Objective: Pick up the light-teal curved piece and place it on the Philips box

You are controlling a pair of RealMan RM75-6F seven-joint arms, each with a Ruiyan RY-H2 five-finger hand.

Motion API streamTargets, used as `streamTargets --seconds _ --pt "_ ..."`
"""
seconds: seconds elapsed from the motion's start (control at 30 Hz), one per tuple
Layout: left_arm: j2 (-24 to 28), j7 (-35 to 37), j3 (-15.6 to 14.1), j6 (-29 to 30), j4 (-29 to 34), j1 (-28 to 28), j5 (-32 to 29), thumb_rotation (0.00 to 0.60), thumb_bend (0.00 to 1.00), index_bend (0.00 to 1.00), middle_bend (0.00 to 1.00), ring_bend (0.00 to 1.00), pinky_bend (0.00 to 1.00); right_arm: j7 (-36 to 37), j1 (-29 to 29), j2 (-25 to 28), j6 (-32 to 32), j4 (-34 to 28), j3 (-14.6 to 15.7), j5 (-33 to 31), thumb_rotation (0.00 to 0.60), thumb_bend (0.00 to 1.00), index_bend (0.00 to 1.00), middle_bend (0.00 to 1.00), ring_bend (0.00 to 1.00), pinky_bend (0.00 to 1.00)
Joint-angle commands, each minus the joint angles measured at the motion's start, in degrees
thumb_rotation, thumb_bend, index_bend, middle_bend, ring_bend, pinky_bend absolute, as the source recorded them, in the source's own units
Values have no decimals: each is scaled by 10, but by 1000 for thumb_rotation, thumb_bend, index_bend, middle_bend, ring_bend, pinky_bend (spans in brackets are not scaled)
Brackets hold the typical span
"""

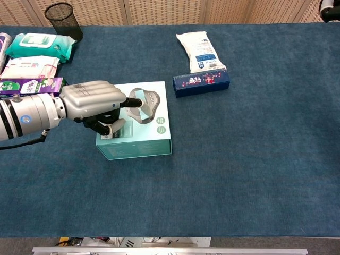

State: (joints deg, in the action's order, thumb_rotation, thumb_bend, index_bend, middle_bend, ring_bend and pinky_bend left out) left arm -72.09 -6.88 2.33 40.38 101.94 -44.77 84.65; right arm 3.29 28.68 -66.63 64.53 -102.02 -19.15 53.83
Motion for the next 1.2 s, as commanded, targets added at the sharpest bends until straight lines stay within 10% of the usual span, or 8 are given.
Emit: streamTargets --seconds 0.03,1.2 --pt "-2 -6 -3 -1 0 -3 -7 600 647 184 1000 1000 905 1 -1 1 0 0 0 1 600 681 414 797 858 1000" --pt "9 -38 -31 21 22 -6 -28 600 647 181 1000 1000 905 3 -14 14 8 -15 -4 11 600 682 414 798 859 1000"
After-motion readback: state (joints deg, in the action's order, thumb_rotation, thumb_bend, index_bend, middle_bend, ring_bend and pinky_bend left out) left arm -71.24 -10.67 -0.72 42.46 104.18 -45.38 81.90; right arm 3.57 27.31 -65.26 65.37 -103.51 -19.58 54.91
